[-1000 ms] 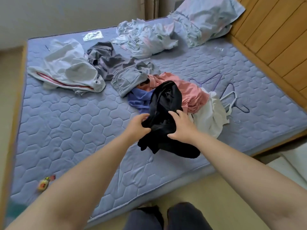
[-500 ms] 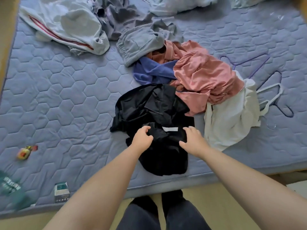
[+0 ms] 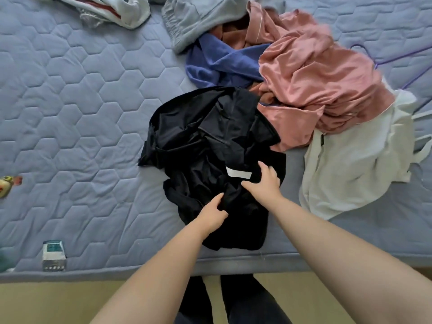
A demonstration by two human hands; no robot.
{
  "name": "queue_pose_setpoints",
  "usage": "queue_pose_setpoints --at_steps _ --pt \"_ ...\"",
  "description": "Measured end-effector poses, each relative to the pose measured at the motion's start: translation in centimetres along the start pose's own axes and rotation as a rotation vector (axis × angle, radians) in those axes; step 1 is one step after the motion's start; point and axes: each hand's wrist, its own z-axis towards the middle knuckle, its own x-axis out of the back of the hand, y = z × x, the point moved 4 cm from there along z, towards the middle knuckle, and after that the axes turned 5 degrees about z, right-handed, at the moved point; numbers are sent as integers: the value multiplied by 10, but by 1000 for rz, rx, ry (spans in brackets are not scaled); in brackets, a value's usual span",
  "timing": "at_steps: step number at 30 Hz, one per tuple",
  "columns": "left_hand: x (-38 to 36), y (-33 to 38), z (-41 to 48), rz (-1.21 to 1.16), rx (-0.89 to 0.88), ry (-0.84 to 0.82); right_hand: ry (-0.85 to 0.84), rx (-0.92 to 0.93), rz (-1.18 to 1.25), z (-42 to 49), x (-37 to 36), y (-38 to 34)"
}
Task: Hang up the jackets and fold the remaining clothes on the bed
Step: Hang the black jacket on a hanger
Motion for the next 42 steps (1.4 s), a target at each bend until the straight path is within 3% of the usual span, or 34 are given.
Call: queue_pose_setpoints --at_steps 3,8,12,16,20,26,31,37,40,42 --pt "5 -1 -2 7 -10 -1 -47 25 -96 11 -6 -13" --pt "19 6 -5 41 6 40 124 176 54 10 1 -38" --pt "36 14 -1 -31 16 189 22 143 149 8 2 -42" --pt "40 21 2 -40 20 217 -56 84 85 20 -8 -45" --pt "47 22 -3 86 -12 260 22 87 8 25 -17 -55" --pt "74 47 -25 251 -133 381 13 187 375 -4 11 -69" --pt "83 113 -51 543 -371 495 10 299 435 -35 78 -79" --pt "40 194 -80 993 -698 257 -195 414 322 -93 142 -84" --pt "19 226 -106 972 -820 102 -137 470 266 -120 177 -96" --pt "15 245 -132 845 -846 95 -55 492 252 -136 201 -104"
